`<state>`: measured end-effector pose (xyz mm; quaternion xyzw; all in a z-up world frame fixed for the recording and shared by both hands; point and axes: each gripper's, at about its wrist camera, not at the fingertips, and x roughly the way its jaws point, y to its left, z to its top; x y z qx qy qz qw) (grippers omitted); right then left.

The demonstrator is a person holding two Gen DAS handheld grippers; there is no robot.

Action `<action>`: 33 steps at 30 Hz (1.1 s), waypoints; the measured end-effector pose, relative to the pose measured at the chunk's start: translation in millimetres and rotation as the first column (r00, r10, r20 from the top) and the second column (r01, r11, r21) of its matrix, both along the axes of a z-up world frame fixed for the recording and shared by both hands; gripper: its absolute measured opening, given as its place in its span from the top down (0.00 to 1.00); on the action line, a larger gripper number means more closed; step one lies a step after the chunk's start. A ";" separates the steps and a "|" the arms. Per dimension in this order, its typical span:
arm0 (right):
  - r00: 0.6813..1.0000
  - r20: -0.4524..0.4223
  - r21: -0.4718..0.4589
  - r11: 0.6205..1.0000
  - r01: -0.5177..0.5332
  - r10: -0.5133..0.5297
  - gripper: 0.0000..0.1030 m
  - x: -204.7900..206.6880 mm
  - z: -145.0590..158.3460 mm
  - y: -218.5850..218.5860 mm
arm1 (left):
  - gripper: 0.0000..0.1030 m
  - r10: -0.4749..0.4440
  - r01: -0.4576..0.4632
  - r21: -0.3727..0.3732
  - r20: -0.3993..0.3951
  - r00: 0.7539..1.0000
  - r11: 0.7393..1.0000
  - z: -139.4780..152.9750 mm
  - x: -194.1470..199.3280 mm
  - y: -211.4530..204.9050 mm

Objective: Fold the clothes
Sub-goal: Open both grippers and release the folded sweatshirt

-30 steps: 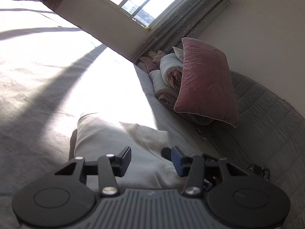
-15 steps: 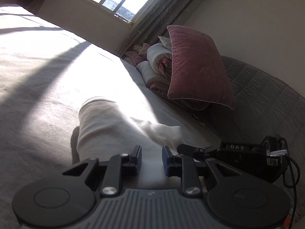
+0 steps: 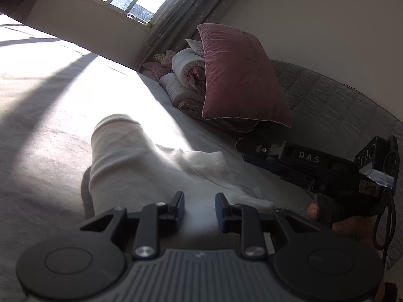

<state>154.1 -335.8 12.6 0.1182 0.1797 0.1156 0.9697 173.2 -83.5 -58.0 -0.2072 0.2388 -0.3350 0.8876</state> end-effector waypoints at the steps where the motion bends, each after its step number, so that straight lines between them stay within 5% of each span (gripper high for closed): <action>1: 1.000 0.024 -0.001 1.000 -0.011 0.011 0.66 0.6 -2.8 1.7 | 0.74 -0.004 0.004 0.005 0.002 1.000 1.000 0.1 -0.7 -0.7; 9: 0.996 0.028 -0.067 0.995 -0.077 0.079 0.68 9.0 -16.7 14.9 | 0.70 -0.022 0.022 0.021 0.007 1.000 1.000 2.8 -2.7 -1.7; 13: 0.985 -0.162 -0.117 0.990 -0.074 0.055 0.76 25.8 -33.2 10.4 | 0.70 0.035 -0.035 0.017 -0.014 0.999 0.999 12.5 1.1 7.1; 15: 0.982 -0.179 -0.082 0.993 -0.081 0.065 0.76 26.5 -35.2 2.2 | 0.70 0.065 -0.064 0.015 -0.025 0.998 0.998 17.3 3.1 11.6; 23: 0.992 -0.089 -0.132 0.986 -0.099 0.087 0.73 8.2 -18.6 7.9 | 0.70 0.105 -0.115 0.182 0.065 0.992 0.976 51.8 35.8 -9.6; 30: 0.977 0.051 -0.140 0.970 -0.200 0.208 0.65 -9.6 -8.1 8.8 | 0.70 0.150 -0.145 0.223 -0.003 0.989 0.964 23.3 73.0 -7.5; 33: 0.960 -0.046 -0.220 0.935 -0.279 0.275 0.65 -5.4 -18.5 18.7 | 0.71 0.159 -0.151 0.180 -0.032 0.987 0.972 9.5 76.9 -1.8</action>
